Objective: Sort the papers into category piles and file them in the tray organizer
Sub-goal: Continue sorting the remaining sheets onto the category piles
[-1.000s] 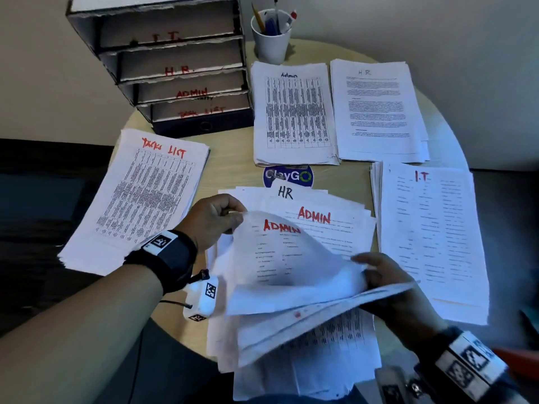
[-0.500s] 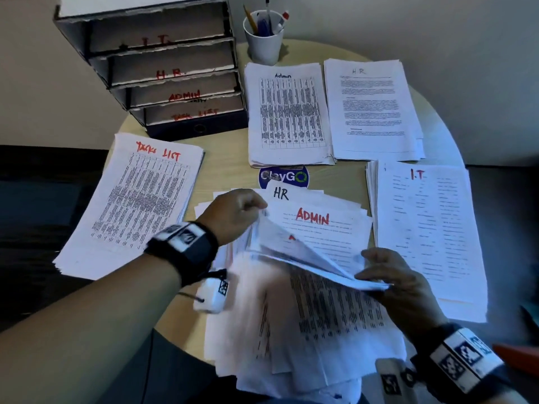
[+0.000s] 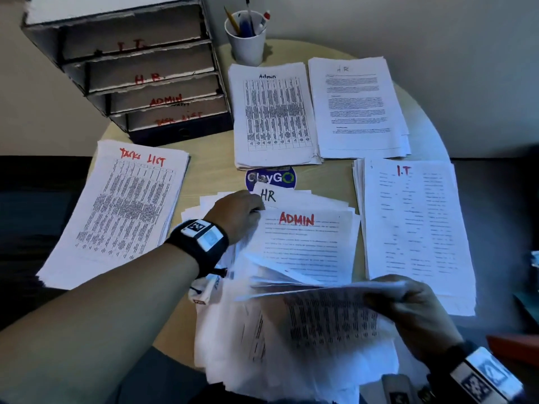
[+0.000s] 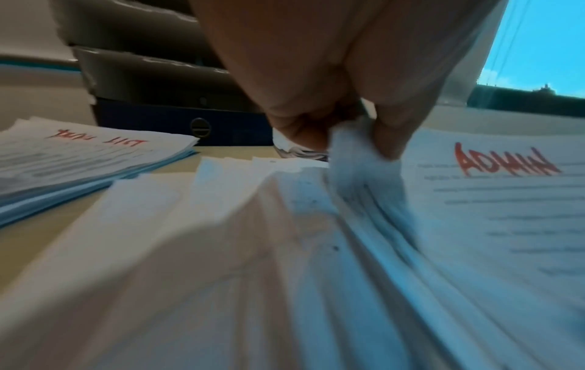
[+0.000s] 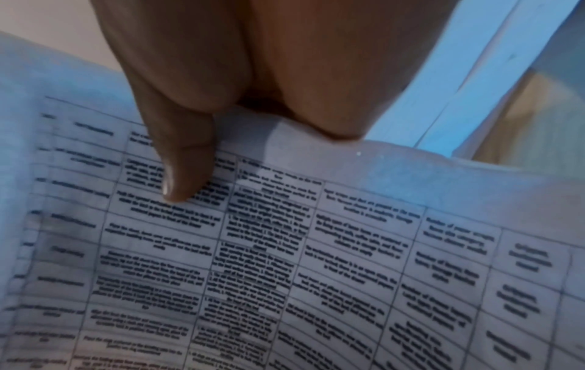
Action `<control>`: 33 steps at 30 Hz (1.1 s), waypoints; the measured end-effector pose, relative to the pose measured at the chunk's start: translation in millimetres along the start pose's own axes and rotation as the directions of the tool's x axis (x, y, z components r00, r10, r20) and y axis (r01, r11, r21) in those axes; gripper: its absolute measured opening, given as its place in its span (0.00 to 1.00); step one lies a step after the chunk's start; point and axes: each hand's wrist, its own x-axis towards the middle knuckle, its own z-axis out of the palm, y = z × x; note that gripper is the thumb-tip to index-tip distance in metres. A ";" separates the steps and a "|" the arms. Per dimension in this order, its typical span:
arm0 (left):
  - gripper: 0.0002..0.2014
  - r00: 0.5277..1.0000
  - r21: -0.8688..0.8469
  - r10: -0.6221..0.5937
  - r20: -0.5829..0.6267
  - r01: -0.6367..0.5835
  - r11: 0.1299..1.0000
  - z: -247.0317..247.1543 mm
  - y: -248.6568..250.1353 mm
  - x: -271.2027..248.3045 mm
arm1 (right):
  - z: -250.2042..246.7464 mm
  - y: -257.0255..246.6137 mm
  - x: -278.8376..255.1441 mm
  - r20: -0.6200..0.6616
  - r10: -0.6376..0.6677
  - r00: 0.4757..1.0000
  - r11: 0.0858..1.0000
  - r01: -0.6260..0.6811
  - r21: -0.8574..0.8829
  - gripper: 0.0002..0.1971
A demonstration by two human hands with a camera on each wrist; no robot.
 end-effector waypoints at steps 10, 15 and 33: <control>0.14 0.982 0.020 0.072 -0.175 -0.070 0.997 -17.9 -26.0 -34.0 | 29.9 -9.8 41.6 0.089 -0.092 0.992 0.969 0.109 -0.220 0.13; 0.14 0.942 0.216 0.253 -0.219 -0.206 0.954 -22.5 -30.4 -35.6 | 36.0 -14.8 75.2 0.074 -0.023 0.997 0.941 0.047 -0.334 0.26; 0.10 0.976 -0.731 -0.043 -0.215 -0.132 0.670 -27.3 -10.3 -103.3 | 37.5 -38.8 39.5 0.110 -0.308 0.945 0.855 0.326 -0.404 0.09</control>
